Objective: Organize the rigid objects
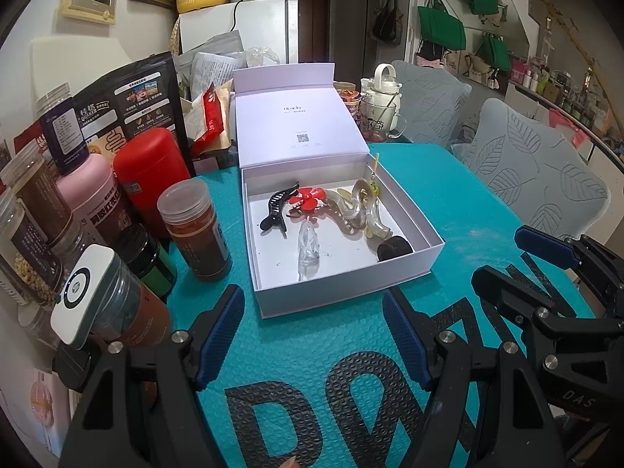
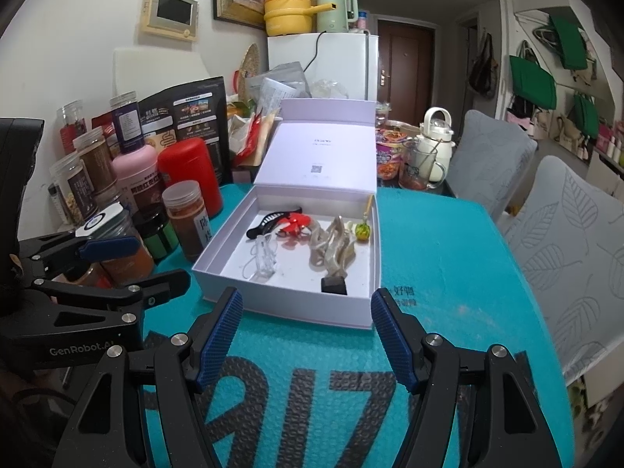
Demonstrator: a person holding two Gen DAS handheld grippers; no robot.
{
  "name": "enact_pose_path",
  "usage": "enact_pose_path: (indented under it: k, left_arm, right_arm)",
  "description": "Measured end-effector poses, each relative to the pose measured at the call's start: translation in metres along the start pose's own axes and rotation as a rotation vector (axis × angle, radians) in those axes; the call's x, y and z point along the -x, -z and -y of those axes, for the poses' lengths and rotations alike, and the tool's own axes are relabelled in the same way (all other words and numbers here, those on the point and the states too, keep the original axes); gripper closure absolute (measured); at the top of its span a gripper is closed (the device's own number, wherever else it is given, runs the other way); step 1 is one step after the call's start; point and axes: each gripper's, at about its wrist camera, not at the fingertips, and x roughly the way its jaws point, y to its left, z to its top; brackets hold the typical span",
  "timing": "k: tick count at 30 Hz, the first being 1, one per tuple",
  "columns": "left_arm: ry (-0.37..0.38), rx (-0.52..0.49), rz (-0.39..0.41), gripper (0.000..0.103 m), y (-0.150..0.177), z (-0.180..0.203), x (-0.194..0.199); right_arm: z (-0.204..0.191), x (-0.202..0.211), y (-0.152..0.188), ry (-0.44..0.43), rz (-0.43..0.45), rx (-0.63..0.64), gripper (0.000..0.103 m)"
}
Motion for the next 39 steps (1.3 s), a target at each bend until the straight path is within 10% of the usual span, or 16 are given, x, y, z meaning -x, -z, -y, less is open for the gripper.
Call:
enact_pose_path:
  k: [39]
  left_arm:
    - [-0.002,0.010,-0.012,0.030,0.0010,-0.0047,-0.0043]
  right_arm:
    - [-0.0010,0.0034,0.0018,0.008,-0.002,0.010,0.034]
